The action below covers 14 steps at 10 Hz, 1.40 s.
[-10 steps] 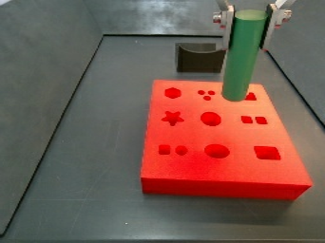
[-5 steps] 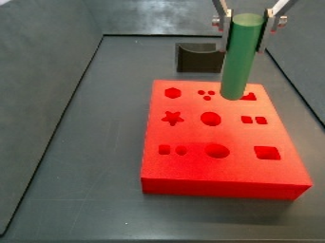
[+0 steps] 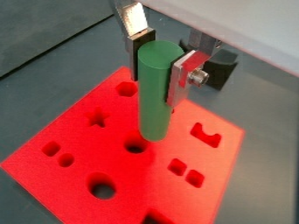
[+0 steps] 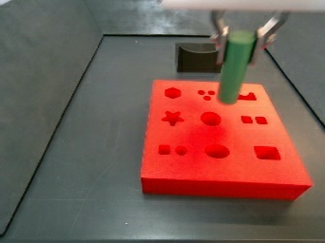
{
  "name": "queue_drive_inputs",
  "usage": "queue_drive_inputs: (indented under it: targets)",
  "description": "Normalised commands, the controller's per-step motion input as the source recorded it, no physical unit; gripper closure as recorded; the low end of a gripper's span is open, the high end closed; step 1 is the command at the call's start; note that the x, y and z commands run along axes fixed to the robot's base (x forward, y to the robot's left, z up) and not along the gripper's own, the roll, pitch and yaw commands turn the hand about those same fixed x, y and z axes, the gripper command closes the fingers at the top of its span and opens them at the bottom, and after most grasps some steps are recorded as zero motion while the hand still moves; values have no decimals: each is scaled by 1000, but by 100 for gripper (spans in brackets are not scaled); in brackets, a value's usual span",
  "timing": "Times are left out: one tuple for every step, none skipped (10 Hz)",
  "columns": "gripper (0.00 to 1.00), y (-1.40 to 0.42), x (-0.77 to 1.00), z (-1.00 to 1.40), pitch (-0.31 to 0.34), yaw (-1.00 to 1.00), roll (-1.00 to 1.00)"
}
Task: Insert the round object.
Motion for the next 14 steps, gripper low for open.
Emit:
queue_drive_inputs:
  targets:
    - [100, 0, -334, -269, -40, -146, 0]
    - [100, 0, -80, -43, 0, -63, 10]
    - [100, 0, 3, -43, 0, 0, 0]
    - [100, 0, 317, -203, 114, -74, 37]
    - [100, 0, 394, -206, 203, -243, 111]
    - [100, 0, 426, -171, 263, -351, 133]
    - [100, 0, 217, -31, 127, -189, 0]
    - [100, 0, 0, -17, 0, 0, 0]
    - [100, 0, -26, -186, -10, 0, 0]
    - [100, 0, -129, -229, -44, 0, 0]
    - [100, 0, -91, -243, -60, 0, 0]
    - [100, 0, -77, -191, -59, 0, 0]
    - [100, 0, -100, -166, -59, 0, -4]
    - [100, -40, -89, -57, -47, 0, 0]
